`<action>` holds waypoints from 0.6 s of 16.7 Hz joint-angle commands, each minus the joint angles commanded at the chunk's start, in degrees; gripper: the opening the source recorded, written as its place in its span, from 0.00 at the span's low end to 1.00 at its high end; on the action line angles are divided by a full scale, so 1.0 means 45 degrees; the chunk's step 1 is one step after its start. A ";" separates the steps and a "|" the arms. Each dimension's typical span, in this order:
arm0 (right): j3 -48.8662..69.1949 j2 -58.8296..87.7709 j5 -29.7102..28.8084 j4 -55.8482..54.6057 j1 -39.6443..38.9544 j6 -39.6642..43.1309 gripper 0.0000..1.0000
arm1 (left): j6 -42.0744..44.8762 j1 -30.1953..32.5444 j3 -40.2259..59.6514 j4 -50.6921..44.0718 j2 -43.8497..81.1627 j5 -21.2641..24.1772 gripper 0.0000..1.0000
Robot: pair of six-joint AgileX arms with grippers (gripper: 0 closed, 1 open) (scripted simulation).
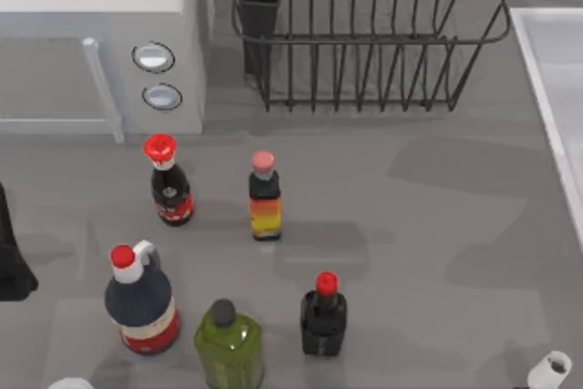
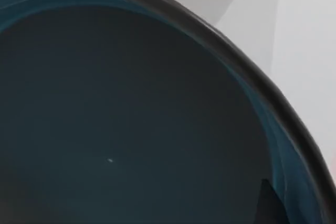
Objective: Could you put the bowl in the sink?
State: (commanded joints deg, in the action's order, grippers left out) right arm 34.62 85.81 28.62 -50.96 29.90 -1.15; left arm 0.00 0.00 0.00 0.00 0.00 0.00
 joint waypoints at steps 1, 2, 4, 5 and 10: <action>-0.0086 -0.0048 0.0022 -0.0171 0.0047 0.0018 0.00 | 0.0000 0.0000 0.0000 0.0000 0.0000 0.0000 1.00; -0.0107 -0.0061 0.0027 -0.0213 0.0059 0.0023 0.00 | 0.0000 0.0000 0.0000 0.0000 0.0000 0.0000 1.00; -0.0107 -0.0061 0.0027 -0.0213 0.0059 0.0023 0.00 | 0.0000 0.0000 0.0000 0.0000 0.0000 0.0000 1.00; -0.0107 -0.0061 0.0027 -0.0213 0.0059 0.0023 0.00 | 0.0000 0.0000 0.0000 0.0000 0.0000 0.0000 1.00; -0.0142 0.0897 0.0027 -0.1090 0.0056 0.0003 0.00 | 0.0000 0.0000 0.0000 0.0000 0.0000 0.0000 1.00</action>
State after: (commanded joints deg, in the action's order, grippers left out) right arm 33.98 89.84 28.74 -55.86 30.15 -1.14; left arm 0.00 0.00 0.00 0.00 0.00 0.00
